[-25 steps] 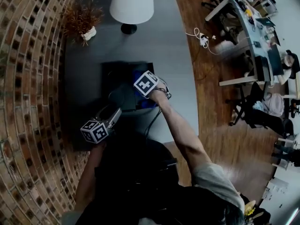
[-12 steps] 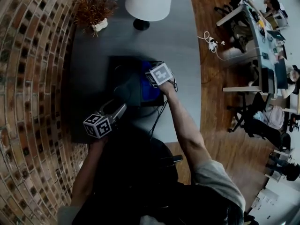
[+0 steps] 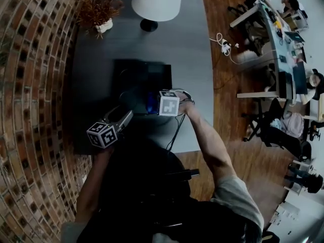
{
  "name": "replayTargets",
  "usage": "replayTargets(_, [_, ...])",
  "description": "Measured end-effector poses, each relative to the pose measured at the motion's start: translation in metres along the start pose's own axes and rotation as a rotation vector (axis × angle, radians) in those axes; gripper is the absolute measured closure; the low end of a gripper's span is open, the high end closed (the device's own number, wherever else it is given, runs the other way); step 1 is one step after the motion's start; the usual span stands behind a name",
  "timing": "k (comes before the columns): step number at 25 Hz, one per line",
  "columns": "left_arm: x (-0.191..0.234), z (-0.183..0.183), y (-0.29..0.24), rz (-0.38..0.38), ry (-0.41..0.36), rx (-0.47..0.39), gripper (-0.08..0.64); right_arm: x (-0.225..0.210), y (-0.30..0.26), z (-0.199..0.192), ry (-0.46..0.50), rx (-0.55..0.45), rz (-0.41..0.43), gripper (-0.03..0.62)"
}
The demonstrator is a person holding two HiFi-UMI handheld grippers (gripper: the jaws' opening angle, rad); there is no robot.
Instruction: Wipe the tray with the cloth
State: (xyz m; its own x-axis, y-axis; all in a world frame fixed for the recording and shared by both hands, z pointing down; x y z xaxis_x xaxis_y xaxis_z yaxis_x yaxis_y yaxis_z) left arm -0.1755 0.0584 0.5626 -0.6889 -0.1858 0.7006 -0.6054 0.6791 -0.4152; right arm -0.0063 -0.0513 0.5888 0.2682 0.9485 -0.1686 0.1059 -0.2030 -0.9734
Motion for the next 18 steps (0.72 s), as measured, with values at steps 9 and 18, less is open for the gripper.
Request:
replayTargets(9, [-0.001, -0.001, -0.001, -0.013, 0.003, -0.003, 0.334, -0.115, 0.026, -0.013, -0.311, 0.110, -0.615, 0.457])
replayTargets(18, [0.001, -0.001, 0.000, -0.023, 0.001, -0.003, 0.334, -0.039, 0.004, 0.003, 0.079, 0.231, -0.287, 0.457])
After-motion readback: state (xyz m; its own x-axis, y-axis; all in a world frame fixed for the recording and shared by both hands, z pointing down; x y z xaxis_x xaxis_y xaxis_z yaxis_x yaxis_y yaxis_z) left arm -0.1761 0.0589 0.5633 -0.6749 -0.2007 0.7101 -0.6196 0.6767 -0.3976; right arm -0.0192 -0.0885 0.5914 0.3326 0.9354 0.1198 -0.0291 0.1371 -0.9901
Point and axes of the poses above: the fingertips, and each gripper's own axes: y backward along the fingers, x to its left, z out of its top, the point moved 8 cm from there along y, backward along the fingers, and after that the axes turned 7 degrees about x, right-handed, at the moved point
